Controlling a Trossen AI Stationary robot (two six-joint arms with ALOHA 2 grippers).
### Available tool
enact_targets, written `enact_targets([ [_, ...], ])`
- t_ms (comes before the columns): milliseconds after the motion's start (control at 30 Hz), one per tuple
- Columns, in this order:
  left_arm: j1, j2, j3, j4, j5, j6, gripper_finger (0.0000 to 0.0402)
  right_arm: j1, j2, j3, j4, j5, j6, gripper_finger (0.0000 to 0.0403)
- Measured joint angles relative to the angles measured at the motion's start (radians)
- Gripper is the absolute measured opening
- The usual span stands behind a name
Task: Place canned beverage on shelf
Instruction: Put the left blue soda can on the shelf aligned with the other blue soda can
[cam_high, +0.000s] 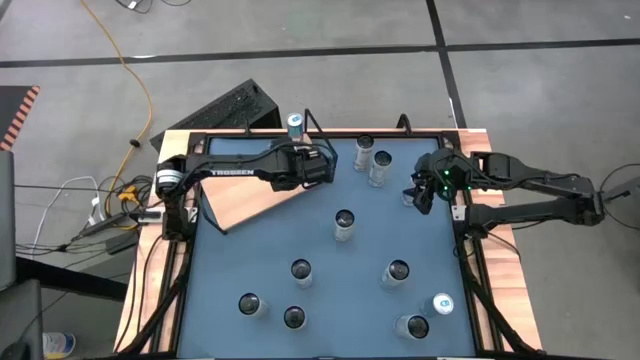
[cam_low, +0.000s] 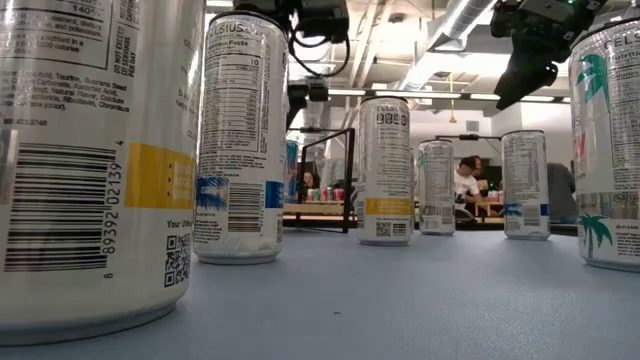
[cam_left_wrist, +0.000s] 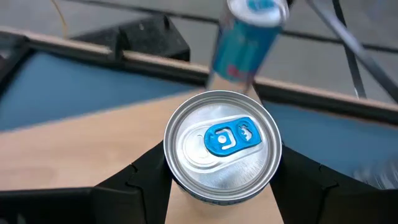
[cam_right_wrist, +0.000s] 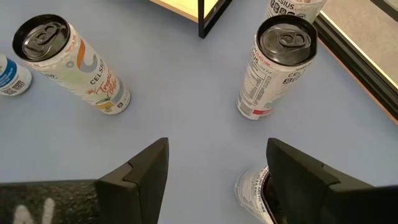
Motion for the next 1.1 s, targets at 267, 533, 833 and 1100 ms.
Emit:
enact_targets([
  [267, 0.005, 0.016, 0.001, 0.026, 0.004, 0.072, 0.0209, -0.001, 0.000, 0.000, -0.001, -0.002, 0.000, 0.0255],
  [533, 0.012, 0.016, 0.001, 0.072, 0.003, 0.196, 0.0286, -0.001, 0.000, 0.000, -0.001, -0.004, 0.000, 0.0255],
  [833, 0.009, 0.016, 0.001, 0.133, -0.005, 0.280, 0.0314, -0.001, 0.000, 0.000, -0.002, -0.007, 0.000, 0.0255],
  [1100, -0.024, -0.005, 0.001, 0.125, -0.049, 0.471, 0.0315, -0.001, 0.000, 0.000, -0.007, -0.007, -0.005, 0.0255],
])
